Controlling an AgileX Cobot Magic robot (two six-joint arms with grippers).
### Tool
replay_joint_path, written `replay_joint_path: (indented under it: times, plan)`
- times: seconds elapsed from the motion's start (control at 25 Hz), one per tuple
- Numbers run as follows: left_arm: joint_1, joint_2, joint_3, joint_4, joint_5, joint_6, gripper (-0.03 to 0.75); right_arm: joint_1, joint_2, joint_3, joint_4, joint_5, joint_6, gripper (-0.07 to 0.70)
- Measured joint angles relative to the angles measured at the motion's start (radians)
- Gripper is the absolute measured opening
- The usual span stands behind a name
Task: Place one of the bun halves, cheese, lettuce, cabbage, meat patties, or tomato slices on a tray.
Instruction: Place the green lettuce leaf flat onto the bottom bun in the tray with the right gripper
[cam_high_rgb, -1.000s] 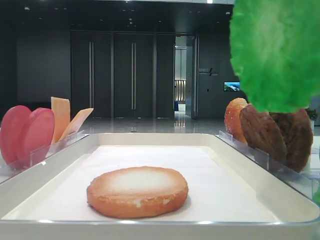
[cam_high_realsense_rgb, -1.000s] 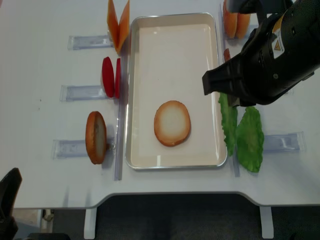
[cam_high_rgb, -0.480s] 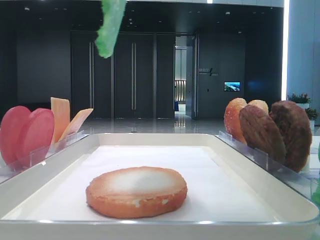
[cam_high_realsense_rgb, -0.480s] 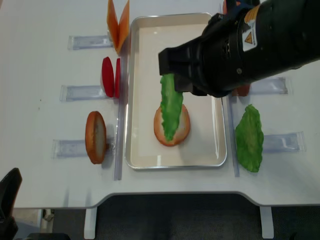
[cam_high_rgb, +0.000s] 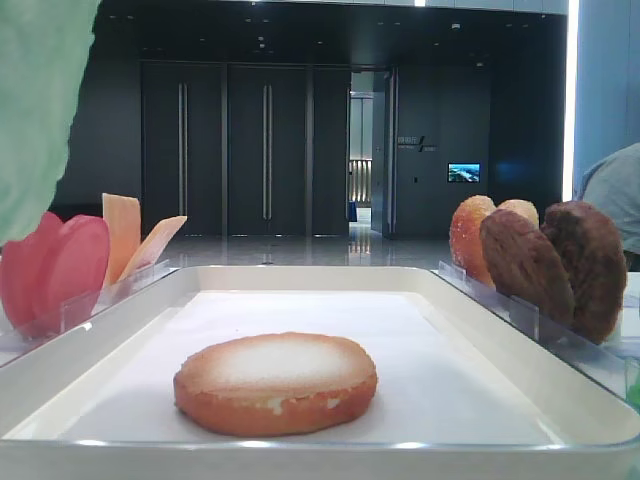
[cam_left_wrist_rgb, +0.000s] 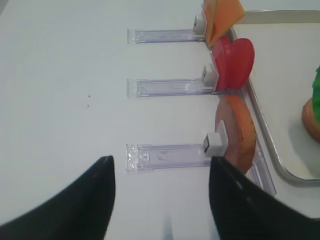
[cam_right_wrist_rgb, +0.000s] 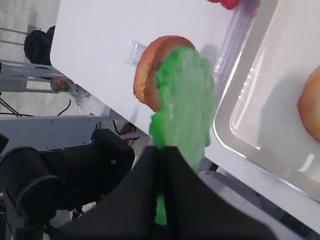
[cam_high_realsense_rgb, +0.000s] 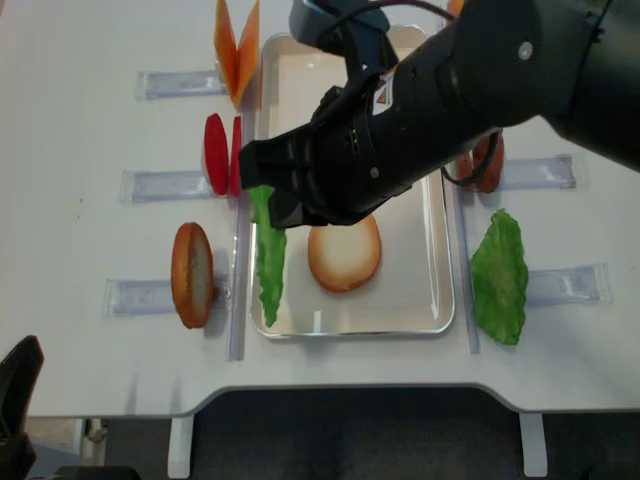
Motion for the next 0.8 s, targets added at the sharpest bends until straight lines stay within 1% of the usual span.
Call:
replay_joint_path:
  times: [0.16, 0.32, 0.56, 0.8]
  plan:
    - [-0.001, 0.0, 0.0, 0.0, 0.0, 0.0, 0.452, 0.0, 0.067, 0.0, 0.054, -0.017, -0.066, 0.013]
    - [-0.001, 0.0, 0.0, 0.0, 0.0, 0.0, 0.452, 0.0, 0.114, 0.0, 0.065, -0.033, -0.109, 0.013]
    - [-0.001, 0.0, 0.0, 0.0, 0.0, 0.0, 0.452, -0.016, 0.135, 0.0, 0.058, -0.051, -0.124, 0.013]
    - [-0.001, 0.0, 0.0, 0.0, 0.0, 0.0, 0.452, -0.041, 0.136, 0.0, 0.017, -0.053, -0.131, 0.013]
